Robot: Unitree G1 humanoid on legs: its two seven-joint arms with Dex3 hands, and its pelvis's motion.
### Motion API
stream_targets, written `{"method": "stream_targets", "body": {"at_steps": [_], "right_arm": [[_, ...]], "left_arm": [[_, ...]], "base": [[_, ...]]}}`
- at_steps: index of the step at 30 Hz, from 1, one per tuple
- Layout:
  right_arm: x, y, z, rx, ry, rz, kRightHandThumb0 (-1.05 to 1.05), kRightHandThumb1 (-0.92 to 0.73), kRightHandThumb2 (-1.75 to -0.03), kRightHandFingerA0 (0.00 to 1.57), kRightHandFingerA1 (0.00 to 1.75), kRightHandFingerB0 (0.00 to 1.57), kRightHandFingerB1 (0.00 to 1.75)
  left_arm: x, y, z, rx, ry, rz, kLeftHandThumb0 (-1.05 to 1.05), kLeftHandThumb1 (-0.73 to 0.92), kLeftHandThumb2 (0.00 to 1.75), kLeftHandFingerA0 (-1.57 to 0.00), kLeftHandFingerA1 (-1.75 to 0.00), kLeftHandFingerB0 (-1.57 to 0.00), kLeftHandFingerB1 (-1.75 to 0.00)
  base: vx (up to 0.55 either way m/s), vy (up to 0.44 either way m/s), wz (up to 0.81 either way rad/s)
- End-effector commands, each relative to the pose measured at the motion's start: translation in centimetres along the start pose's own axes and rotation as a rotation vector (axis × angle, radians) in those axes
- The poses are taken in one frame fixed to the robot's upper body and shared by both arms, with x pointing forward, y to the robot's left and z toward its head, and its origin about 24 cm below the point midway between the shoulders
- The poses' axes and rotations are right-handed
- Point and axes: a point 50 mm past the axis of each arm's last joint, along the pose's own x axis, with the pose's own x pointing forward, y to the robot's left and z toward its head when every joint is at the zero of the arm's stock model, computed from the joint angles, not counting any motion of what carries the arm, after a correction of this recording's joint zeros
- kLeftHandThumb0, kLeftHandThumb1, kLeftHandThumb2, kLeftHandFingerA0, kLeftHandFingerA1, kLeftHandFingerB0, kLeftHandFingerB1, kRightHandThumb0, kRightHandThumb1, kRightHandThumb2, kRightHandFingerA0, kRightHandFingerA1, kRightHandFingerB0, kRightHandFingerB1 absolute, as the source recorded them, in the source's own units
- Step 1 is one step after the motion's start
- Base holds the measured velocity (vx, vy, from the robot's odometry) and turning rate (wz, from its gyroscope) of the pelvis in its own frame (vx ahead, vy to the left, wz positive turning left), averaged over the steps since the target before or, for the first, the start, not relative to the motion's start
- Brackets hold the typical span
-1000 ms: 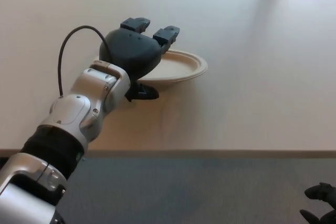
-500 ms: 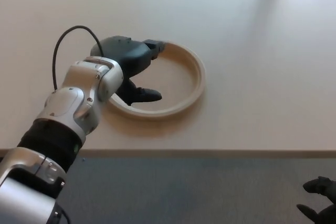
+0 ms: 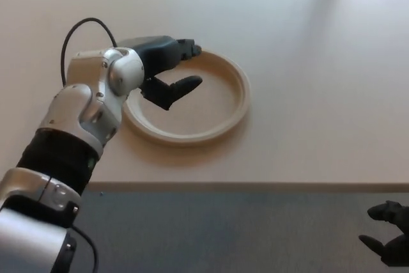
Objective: A person passes a plate to the robot and the robot grabs it with its left hand and places it at the centre of the table infront of it
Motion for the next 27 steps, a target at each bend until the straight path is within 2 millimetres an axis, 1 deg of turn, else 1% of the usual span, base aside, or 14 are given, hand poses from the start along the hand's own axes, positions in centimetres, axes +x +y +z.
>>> {"method": "stream_targets", "body": {"at_steps": [1,2,3,4,5,7,9,11,15,16,22,23,26,27], "right_arm": [[-0.1,-0.7,-0.2,0.022,0.017,0.003,-0.7,-0.58,-0.96,0.33,0.63,0.1,0.5],[0.0,-0.7,-0.2,0.018,0.02,0.003,-0.7,-0.59,-0.96,0.31,0.62,0.09,0.5],[0.0,-0.6,-0.2,0.016,0.021,0.006,-0.7,-0.59,-0.96,0.29,0.61,0.09,0.49],[0.0,-0.6,-0.1,0.016,0.02,0.009,-0.7,-0.59,-0.96,0.29,0.61,0.09,0.49],[0.0,-0.5,0.0,0.006,0.024,0.011,-0.7,-0.59,-0.96,0.31,0.61,0.1,0.5],[0.1,-0.2,0.0,0.0,0.027,0.017,-0.71,-0.59,-0.97,0.31,0.62,0.1,0.5],[0.0,0.3,-0.2,-0.001,0.029,0.027,-0.7,-0.6,-0.96,0.32,0.62,0.1,0.5],[-0.2,0.9,-1.0,-0.008,0.048,0.039,-0.69,-0.6,-0.97,0.33,0.62,0.11,0.5],[-0.5,1.7,-2.0,-0.017,0.077,0.057,-0.7,-0.6,-0.96,0.27,0.6,0.1,0.5],[-0.6,2.0,-2.5,-0.016,0.09,0.065,-0.7,-0.6,-0.96,0.28,0.6,0.1,0.49],[-1.4,2.7,-4.7,-0.015,0.144,0.073,-0.7,-0.6,-0.96,0.33,0.63,0.11,0.5],[-1.4,2.7,-4.7,-0.013,0.144,0.074,-0.7,-0.6,-0.96,0.31,0.63,0.1,0.5],[-1.8,3.0,-5.6,-0.005,0.164,0.082,-0.71,-0.59,-0.97,0.36,0.64,0.11,0.51],[-1.9,3.0,-5.8,-0.005,0.169,0.082,-0.71,-0.6,-0.97,0.29,0.62,0.11,0.51]], "left_arm": [[-4.2,1.7,1.2,-0.154,-0.211,0.285,-0.93,0.92,0.93,-0.16,-0.37,-0.07,-0.29],[-5.7,2.0,1.9,-0.187,-0.284,0.374,-0.93,0.92,0.87,-0.19,-0.35,-0.08,-0.26],[-6.9,2.2,2.2,-0.195,-0.322,0.432,-0.86,0.84,1.17,-0.09,-0.41,-0.05,-0.26],[-7.7,2.3,2.3,-0.188,-0.338,0.463,-0.86,0.84,1.17,-0.09,-0.41,-0.05,-0.26],[-8.6,2.3,2.3,-0.171,-0.348,0.485,-0.87,0.91,0.79,-0.15,-0.31,-0.02,-0.18],[-9.9,2.1,2.2,-0.166,-0.374,0.52,-0.7,0.81,0.66,-0.24,-0.33,-0.03,-0.19],[-13.1,1.3,2.3,-0.183,-0.444,0.609,-0.56,0.68,0.63,-0.25,-0.35,-0.06,-0.17],[-15.4,0.1,2.5,-0.184,-0.489,0.668,-0.56,0.68,0.6,-0.26,-0.34,-0.04,-0.24],[-17.9,-1.4,2.7,-0.229,-0.534,0.715,-0.53,0.69,0.6,-0.29,-0.33,-0.08,-0.25],[-19.1,-1.9,2.8,-0.271,-0.565,0.72,-0.57,0.54,0.79,-0.23,-0.43,-0.07,-0.36],[-22.4,-3.8,3.8,-0.397,-0.725,0.705,-0.54,0.53,0.78,-0.32,-0.46,-0.11,-0.38],[-22.7,-3.9,3.9,-0.408,-0.735,0.699,-0.45,0.66,0.61,-0.42,-0.37,-0.19,-0.28],[-24.0,-5.5,3.8,-0.511,-0.753,0.614,-0.45,0.63,0.59,-0.59,-0.41,-0.32,-0.31],[-24.1,-6.0,3.4,-0.537,-0.738,0.575,-0.45,0.65,0.6,-0.75,-0.45,-0.47,-0.36]], "base": [[0.0,0.0,0.0],[0.0,0.0,0.0],[0.0,0.0,0.0],[0.0,0.0,0.0],[0.0,0.0,0.0],[0.0,0.0,0.0],[0.0,0.0,0.0],[0.0,0.0,0.0],[0.0,0.0,0.0],[0.0,0.0,0.0],[0.0,0.0,0.0],[0.0,0.0,0.0],[0.0,0.0,0.0],[0.0,0.0,0.0]]}}
